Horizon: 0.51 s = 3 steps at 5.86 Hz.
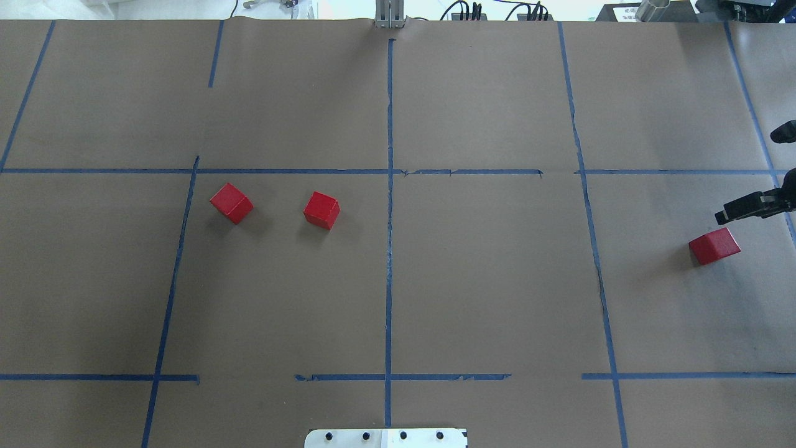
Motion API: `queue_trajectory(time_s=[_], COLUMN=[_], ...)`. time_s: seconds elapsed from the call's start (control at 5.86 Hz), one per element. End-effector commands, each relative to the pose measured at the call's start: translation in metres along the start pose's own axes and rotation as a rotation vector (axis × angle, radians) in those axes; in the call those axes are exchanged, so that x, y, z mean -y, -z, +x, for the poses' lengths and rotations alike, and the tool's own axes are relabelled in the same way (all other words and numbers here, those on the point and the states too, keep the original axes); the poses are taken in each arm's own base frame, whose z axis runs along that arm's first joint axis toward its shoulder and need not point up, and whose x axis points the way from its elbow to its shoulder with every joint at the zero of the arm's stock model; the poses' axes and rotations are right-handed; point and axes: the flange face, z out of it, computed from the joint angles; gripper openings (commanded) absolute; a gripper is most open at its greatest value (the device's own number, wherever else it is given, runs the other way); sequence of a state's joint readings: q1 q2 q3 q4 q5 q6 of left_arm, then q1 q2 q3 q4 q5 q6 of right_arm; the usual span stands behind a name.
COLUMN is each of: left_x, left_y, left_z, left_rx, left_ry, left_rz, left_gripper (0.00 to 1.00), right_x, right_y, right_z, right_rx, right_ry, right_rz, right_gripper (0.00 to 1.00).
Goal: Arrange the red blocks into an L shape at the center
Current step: 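Reach the right gripper toward the lone red cube at the table edge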
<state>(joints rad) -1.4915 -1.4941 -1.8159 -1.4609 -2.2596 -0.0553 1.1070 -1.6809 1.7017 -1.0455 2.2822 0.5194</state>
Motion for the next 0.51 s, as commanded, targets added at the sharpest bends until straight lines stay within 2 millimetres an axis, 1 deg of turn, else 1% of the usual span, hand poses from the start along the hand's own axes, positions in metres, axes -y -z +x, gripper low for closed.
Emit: queue_trajectory(time_s=[0.0,0.17,0.34], left_x=[0.0,0.0,0.0], left_y=[0.0,0.001,0.001], left_z=[0.0,0.001,0.001], left_rx=[0.0,0.0,0.0], left_ry=[-0.001,-0.002,-0.002], left_rz=[0.001,0.002,0.002], left_gripper=[1.0,1.0,1.0], right_x=[-0.007,-0.01,-0.014], right_y=[-0.03,-0.036,-0.042], right_z=[-0.023,-0.027,-0.024], right_rx=[-0.064,-0.071,-0.078], right_ry=[0.097,0.15,0.175], right_rz=[-0.006,-0.015,-0.03], right_gripper=[1.0,1.0,1.0])
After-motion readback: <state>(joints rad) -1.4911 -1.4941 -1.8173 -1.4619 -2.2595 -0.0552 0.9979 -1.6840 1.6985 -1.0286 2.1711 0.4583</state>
